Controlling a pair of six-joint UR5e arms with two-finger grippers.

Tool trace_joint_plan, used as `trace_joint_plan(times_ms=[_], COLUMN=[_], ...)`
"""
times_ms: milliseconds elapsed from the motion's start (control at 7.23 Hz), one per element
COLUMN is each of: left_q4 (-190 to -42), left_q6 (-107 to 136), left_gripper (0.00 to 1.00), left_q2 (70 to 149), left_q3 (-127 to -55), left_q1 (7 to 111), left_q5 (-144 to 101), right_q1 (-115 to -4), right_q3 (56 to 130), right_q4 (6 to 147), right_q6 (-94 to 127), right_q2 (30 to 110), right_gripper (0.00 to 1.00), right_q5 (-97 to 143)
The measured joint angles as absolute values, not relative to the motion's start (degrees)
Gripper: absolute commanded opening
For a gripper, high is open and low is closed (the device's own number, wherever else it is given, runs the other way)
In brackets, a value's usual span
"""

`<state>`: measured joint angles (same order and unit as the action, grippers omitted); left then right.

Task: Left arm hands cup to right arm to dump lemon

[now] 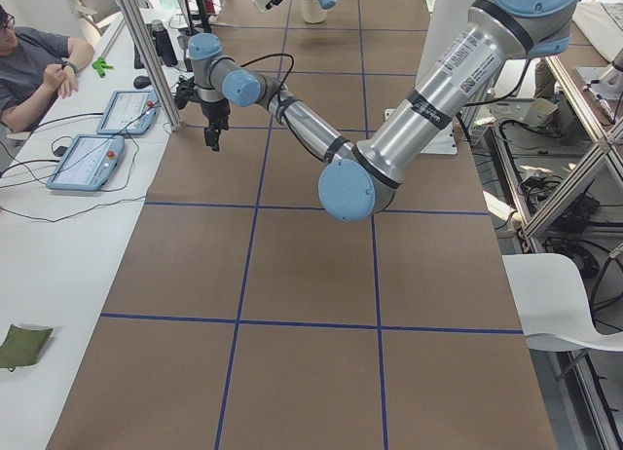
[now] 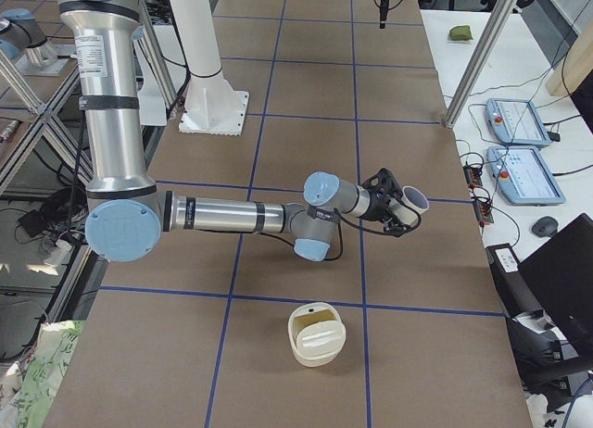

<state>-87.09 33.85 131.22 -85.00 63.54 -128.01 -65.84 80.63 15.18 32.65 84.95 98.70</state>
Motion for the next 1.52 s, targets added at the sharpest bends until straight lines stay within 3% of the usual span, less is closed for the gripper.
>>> trace_joint_plan(times_ms=[830,1521], left_q4=[-87.85,-98.11], left_q6=[41.34,61.85], left_gripper=[1.00,0.99], left_q2=[132.81,136.97], left_q3=[-84.58,-85.05], left_q1=[63.57,59.53], left_q5=[-130.85,-137.84], right_q1=[-37.05,-24.71], right_q3=[88.56,88.74], right_q4=[56.67,68.70], right_q6=[37.07,43.92], right_q2=[59.95,49.58], right_gripper=[0.17,0.18], right_q5=[57.58,41.36])
